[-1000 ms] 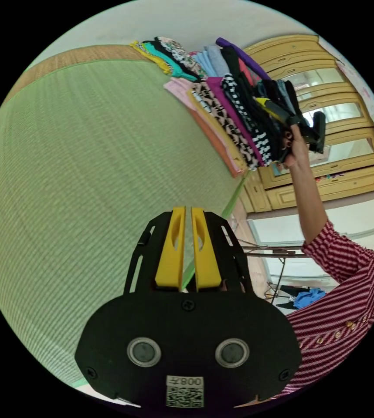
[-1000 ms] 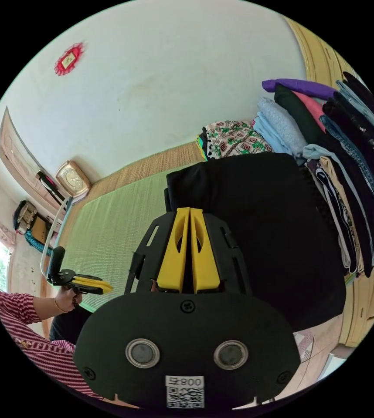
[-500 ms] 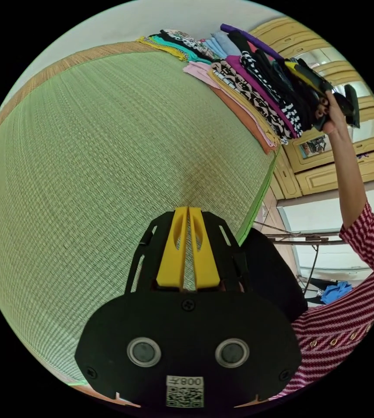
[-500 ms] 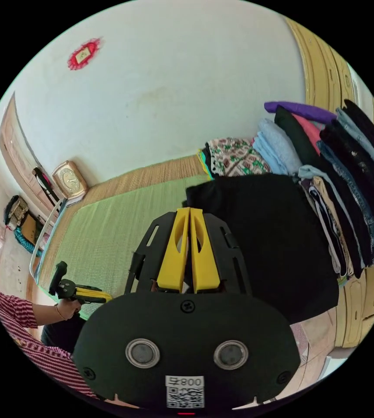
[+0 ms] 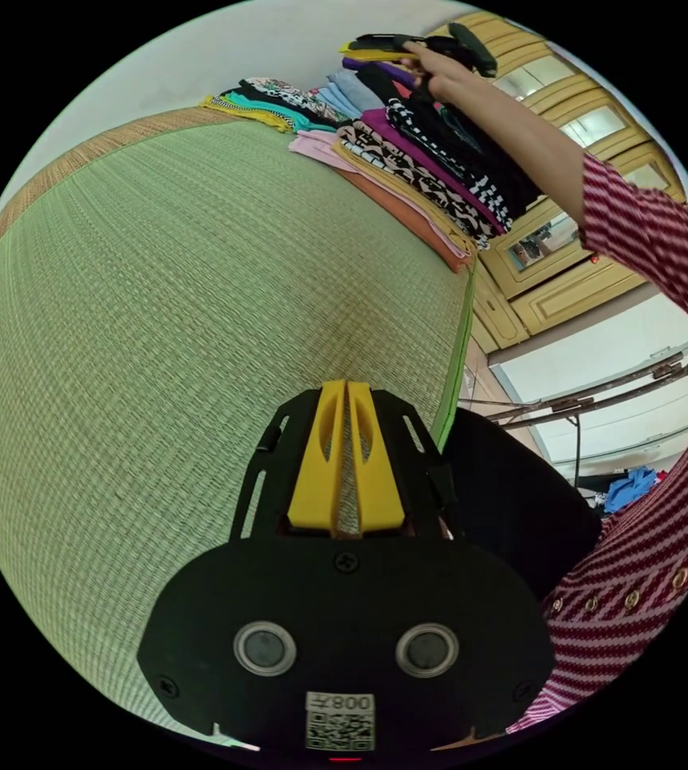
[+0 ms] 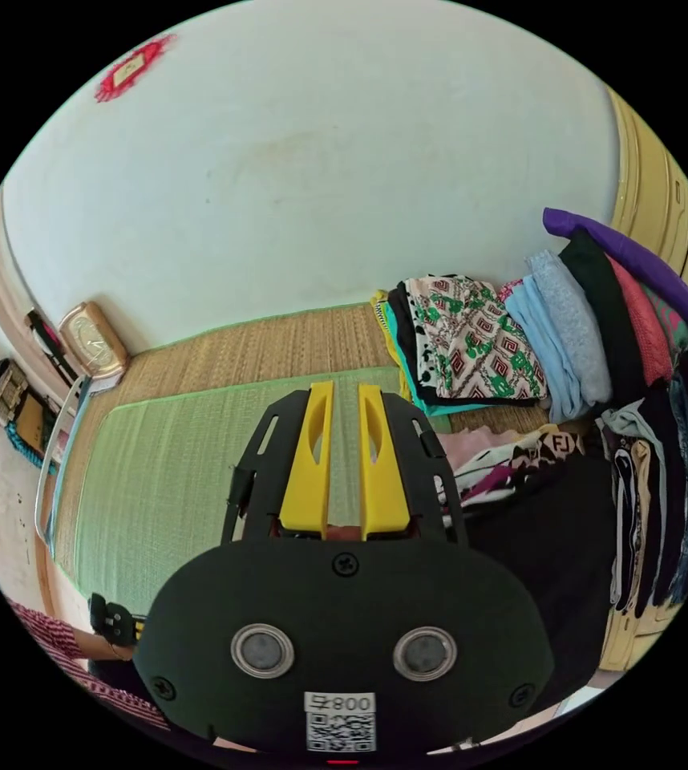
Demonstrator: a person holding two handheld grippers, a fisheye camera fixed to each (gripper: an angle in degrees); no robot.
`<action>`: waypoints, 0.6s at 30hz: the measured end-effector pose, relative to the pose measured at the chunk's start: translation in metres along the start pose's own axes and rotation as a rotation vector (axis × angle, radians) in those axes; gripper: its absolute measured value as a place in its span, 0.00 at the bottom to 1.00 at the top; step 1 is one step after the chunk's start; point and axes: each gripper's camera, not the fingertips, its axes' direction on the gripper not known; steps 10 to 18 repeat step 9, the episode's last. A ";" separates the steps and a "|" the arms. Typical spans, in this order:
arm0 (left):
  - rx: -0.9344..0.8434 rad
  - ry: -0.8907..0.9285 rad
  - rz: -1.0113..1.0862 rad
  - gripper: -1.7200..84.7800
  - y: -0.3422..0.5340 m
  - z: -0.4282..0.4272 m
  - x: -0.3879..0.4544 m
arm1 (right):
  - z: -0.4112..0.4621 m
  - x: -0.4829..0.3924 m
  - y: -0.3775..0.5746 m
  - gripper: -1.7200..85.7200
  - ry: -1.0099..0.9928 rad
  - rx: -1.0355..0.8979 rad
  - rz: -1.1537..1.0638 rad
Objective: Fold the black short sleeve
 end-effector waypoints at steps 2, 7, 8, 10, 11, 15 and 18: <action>-0.016 0.013 -0.002 0.02 -0.009 0.004 -0.011 | 0.021 0.010 -0.022 0.09 0.017 -0.027 0.030; -0.080 0.043 0.006 0.02 -0.035 0.012 -0.034 | 0.069 0.035 -0.079 0.10 0.068 -0.104 0.075; -0.097 0.057 0.004 0.02 -0.041 0.014 -0.041 | 0.074 0.037 -0.085 0.10 0.073 -0.110 0.079; -0.105 0.065 0.001 0.02 -0.045 0.015 -0.044 | 0.083 0.044 -0.097 0.10 0.084 -0.124 0.089; -0.105 0.065 0.001 0.02 -0.045 0.015 -0.044 | 0.083 0.044 -0.097 0.10 0.084 -0.124 0.089; -0.105 0.065 0.001 0.02 -0.045 0.015 -0.044 | 0.083 0.044 -0.097 0.10 0.084 -0.124 0.089; -0.105 0.065 0.001 0.02 -0.045 0.015 -0.044 | 0.083 0.044 -0.097 0.10 0.084 -0.124 0.089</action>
